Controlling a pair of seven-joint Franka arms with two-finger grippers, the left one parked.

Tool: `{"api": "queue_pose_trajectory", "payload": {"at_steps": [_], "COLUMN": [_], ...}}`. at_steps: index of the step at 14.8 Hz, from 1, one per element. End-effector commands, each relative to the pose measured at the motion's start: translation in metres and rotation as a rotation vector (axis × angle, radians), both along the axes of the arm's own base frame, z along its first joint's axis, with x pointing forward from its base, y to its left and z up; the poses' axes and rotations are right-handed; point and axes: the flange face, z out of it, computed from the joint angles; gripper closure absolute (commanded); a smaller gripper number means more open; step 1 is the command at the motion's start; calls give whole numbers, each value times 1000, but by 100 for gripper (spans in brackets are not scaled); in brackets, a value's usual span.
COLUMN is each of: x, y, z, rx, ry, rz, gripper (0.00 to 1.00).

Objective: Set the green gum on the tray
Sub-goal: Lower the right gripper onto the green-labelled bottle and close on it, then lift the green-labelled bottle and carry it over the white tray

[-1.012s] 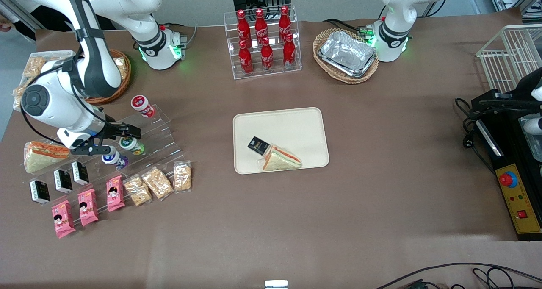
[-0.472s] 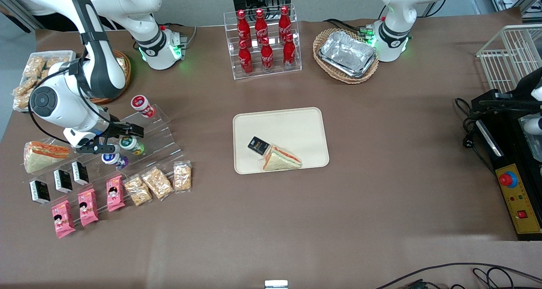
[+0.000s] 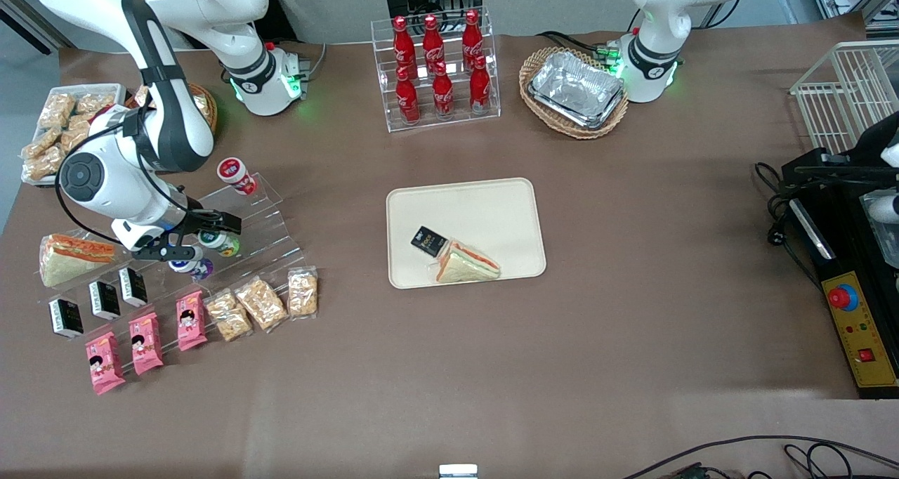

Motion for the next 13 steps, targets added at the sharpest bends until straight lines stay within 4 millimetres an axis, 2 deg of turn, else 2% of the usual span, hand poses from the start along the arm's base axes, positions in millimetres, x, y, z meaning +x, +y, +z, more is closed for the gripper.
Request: {"api": "queue_pose_trajectory", "payload": {"at_steps": [1, 2, 4, 5, 9, 11, 13], "x": [2, 3, 2, 3, 2, 4, 11], "y": [-2, -3, -2, -1, -1, -1, 0], "z": [-2, -2, -2, -1, 8, 28, 57], "rx": [0, 0, 0, 1, 3, 9, 14], "ry": [-22, -23, -22, -24, -10, 8, 30], "rz": [-14, -14, -11, -8, -11, -9, -3], "gripper": [27, 42, 65, 73, 76, 76, 76]}}
